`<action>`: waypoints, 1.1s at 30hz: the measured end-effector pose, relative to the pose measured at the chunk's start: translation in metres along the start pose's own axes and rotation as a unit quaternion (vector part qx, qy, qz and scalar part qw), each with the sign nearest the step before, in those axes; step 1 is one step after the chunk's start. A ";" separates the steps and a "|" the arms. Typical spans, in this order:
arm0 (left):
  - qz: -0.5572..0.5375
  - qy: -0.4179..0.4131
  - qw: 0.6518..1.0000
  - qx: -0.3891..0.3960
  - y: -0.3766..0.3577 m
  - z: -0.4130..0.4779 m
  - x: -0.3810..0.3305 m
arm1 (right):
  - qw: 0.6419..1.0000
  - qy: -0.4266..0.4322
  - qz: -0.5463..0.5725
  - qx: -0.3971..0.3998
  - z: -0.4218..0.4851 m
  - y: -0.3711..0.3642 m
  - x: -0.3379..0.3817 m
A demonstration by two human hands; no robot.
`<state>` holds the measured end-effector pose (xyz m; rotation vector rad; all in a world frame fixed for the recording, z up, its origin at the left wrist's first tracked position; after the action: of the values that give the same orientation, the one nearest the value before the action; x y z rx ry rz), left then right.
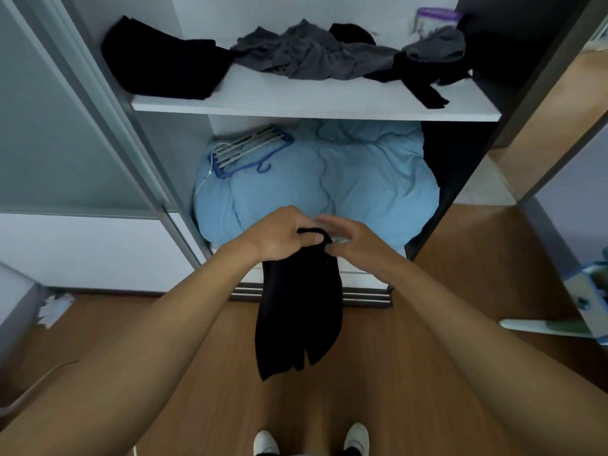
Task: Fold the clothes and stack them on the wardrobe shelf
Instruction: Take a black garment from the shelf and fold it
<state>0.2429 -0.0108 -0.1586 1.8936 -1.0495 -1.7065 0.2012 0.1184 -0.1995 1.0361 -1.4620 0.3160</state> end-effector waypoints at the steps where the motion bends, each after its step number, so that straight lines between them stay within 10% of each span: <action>1: 0.011 -0.005 1.000 -0.011 0.003 -0.001 -0.002 | 1.000 -0.005 -0.007 0.023 0.001 -0.007 -0.003; 6: -0.015 0.013 0.994 -0.105 0.028 -0.011 0.006 | 0.981 -0.005 -0.176 -0.076 0.003 -0.009 -0.011; 18: -0.168 0.038 0.951 -0.257 0.048 -0.041 0.050 | 0.970 -0.075 -0.074 -0.220 -0.011 0.025 -0.026; 23: -0.131 0.085 0.958 -0.240 0.034 -0.045 0.087 | 0.953 -0.044 0.244 -0.174 -0.016 0.021 -0.009; 33: -0.294 0.181 0.927 -0.148 -0.033 -0.050 0.144 | 0.972 0.119 0.018 -0.203 -0.022 0.037 0.070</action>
<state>0.2975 -0.1054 -0.2701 2.3250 -0.0667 -1.5738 0.1992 0.1265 -0.1177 0.6194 -1.2612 0.1508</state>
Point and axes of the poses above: each hand's wrist, its own z-axis towards the middle knuckle, its own y-axis out of the back of the hand, x = y × z, the point moved 7 cm from there along z, towards the middle knuckle, and after that the axes turned 6 degrees about x, right-handed, at the moved point
